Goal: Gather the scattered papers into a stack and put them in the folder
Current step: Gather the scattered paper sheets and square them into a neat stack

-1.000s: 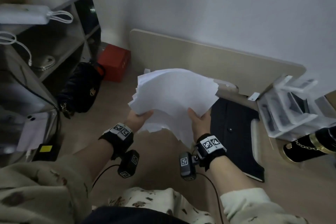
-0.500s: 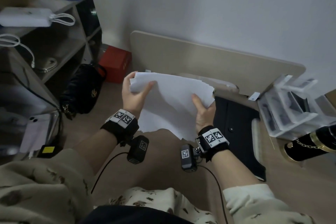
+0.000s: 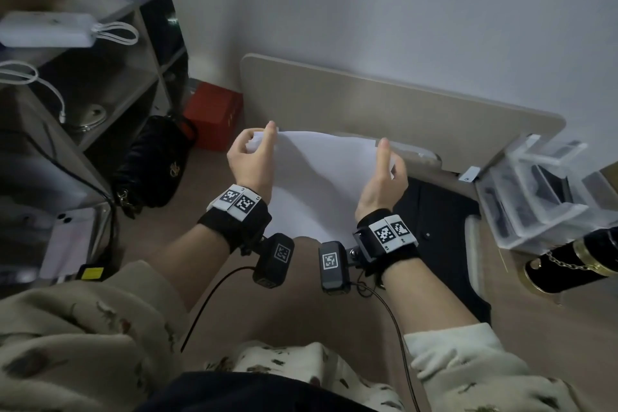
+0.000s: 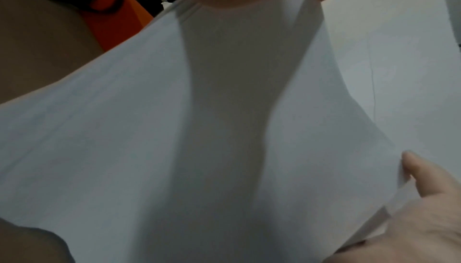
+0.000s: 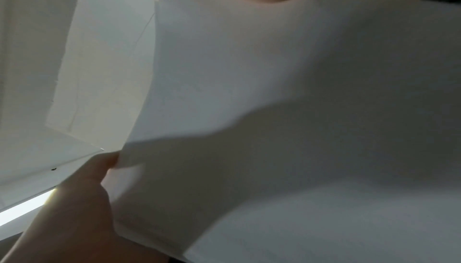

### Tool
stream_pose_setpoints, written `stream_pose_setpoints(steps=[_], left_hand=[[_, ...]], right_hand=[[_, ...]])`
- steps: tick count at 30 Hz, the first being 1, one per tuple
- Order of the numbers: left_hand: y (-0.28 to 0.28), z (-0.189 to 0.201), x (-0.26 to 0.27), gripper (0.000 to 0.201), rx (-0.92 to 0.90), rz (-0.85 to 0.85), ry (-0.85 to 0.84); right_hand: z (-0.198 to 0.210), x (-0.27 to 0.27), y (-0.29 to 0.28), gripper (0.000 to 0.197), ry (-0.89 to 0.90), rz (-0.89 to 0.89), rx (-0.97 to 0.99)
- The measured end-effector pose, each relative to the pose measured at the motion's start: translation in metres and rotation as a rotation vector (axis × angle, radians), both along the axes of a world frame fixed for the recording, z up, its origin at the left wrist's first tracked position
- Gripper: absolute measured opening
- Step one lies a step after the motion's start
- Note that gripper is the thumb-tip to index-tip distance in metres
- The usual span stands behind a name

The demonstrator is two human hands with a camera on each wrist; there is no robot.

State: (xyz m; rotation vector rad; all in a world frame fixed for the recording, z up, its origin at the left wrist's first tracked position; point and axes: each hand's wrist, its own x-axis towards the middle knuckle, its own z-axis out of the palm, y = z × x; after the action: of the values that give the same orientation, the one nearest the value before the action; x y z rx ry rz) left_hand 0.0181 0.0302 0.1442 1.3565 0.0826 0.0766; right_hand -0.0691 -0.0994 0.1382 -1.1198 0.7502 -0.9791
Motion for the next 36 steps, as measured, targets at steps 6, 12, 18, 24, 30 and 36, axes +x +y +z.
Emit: stream_pose_setpoints(steps=[6,12,18,24,30,36], left_hand=[[0.004,0.0,0.003,0.017,0.004,0.009,0.002],[0.0,0.004,-0.001,0.019,-0.042,-0.043,-0.006],[0.003,0.003,-0.002,0.013,-0.041,0.0,-0.024],[0.0,-0.001,0.0,0.022,-0.046,0.024,-0.058],[0.0,-0.001,-0.002,0.022,-0.003,-0.001,-0.081],[0.002,0.0,0.001,0.02,0.012,0.008,-0.06]], right_hand=[[-0.008,-0.001,-0.006,0.031,0.006,-0.077,-0.002],[-0.01,0.001,-0.005,0.024,0.032,-0.06,-0.052],[-0.006,0.0,-0.004,0.017,0.066,-0.08,-0.068],[-0.005,0.0,-0.001,0.034,0.013,-0.06,-0.102],[0.003,0.004,0.003,0.035,0.039,-0.066,-0.089],[0.005,-0.002,0.002,0.026,0.048,-0.115,-0.111]])
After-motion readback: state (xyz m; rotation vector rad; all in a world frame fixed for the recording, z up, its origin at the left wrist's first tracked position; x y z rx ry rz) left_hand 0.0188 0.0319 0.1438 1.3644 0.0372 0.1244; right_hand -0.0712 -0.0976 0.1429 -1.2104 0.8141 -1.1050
